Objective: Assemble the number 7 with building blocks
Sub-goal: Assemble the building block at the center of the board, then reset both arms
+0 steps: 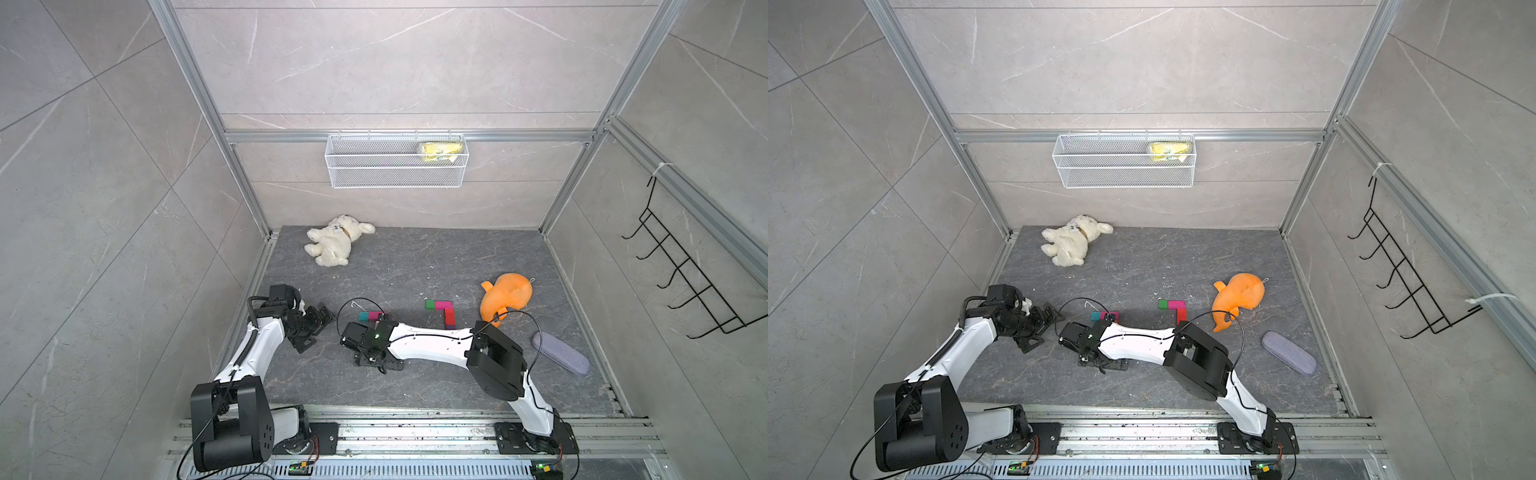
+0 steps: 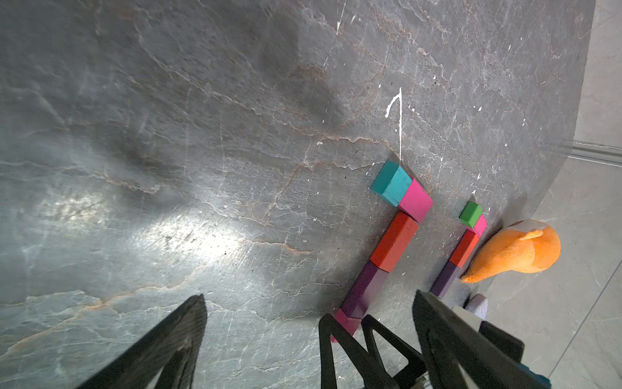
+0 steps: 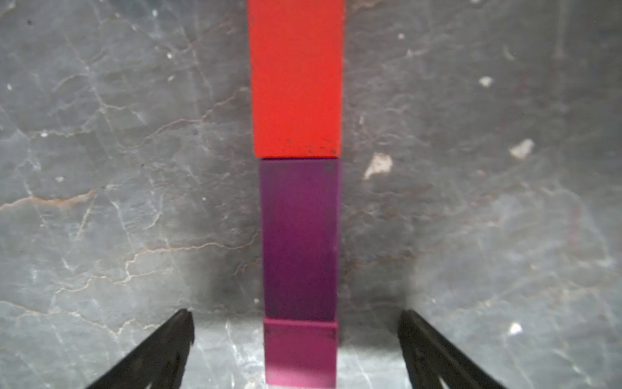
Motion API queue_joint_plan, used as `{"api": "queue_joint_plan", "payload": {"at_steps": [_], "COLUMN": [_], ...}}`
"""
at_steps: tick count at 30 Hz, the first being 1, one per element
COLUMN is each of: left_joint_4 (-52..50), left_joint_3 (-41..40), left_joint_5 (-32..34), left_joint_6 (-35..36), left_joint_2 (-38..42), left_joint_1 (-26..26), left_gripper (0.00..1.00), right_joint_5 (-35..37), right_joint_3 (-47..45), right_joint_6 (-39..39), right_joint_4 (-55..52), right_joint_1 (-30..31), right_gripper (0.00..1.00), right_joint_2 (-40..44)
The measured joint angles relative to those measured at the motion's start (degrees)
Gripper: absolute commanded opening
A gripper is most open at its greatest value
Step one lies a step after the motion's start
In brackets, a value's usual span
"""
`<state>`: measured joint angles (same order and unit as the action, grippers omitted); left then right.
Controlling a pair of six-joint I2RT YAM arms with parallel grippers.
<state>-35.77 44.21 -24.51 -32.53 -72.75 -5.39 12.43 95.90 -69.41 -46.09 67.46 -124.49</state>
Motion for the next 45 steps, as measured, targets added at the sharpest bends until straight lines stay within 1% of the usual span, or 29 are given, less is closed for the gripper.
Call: {"api": "queue_joint_plan", "payload": {"at_steps": [3,8,11,14,17,20,23,26,29,33,35,38,41,45], "left_joint_4": [0.0,0.0,0.0,0.2,0.8,1.9,3.4,4.9,6.4,11.0,15.4,25.3,34.2,42.5], "left_joint_3": [0.0,0.0,0.0,0.0,0.0,0.4,1.1,1.9,2.8,2.6,0.8,-6.8,-14.8,-18.1], "left_joint_5": [0.5,1.0,2.2,3.8,5.6,7.6,9.8,12.7,16.5,25.1,29.8,37.1,42.9,48.5], "left_joint_6": [0.0,0.9,1.6,2.3,3.0,4.0,5.3,6.8,8.5,12.3,14.8,19.3,24.7,30.9], "left_joint_2": [0.4,2.9,5.1,7.9,11.3,13.9,15.0,14.9,14.4,13.9,14.4,17.0,17.9,12.0], "left_joint_1": [0.0,0.0,0.0,0.0,0.1,0.5,1.6,4.1,8.7,17.6,20.6,21.5,21.5,21.5], "left_gripper": [1.0,1.0,1.0,1.0,1.0,1.0,1.0,1.0,1.0,1.0,1.0,1.0,1.0,1.0], "right_joint_5": [0.5,2.2,4.9,9.2,12.7,14.8,16.4,17.8,19.2,22.3,23.5,25.5,26.2,26.6], "right_joint_3": [0.0,-0.1,-1.2,-3.2,-6.6,-11.2,-17.1,-22.0,-25.1,-30.5,-35.0,-42.6,-47.5,-52.3], "right_joint_6": [1.1,4.8,9.1,15.1,21.7,28.0,34.1,39.4,44.0,50.6,54.4,60.8,64.6,67.0], "right_joint_4": [-1.1,-2.4,-2.4,-1.9,-0.5,2.4,6.4,10.3,14.1,21.1,25.8,32.6,36.9,43.8], "right_joint_1": [0.2,0.8,1.1,0.9,-0.9,-4.1,-7.5,-9.8,-11.3,-13.5,-15.3,-19.6,-25.2,-33.2], "right_gripper": [0.99,0.99,1.0,1.0,0.99,1.0,0.99,0.99,1.0,0.99,1.0,1.0,1.0,0.99], "right_joint_2": [3.0,11.0,16.8,22.2,26.9,30.7,35.1,39.9,43.8,47.4,49.0,50.5,50.6,50.6]}}
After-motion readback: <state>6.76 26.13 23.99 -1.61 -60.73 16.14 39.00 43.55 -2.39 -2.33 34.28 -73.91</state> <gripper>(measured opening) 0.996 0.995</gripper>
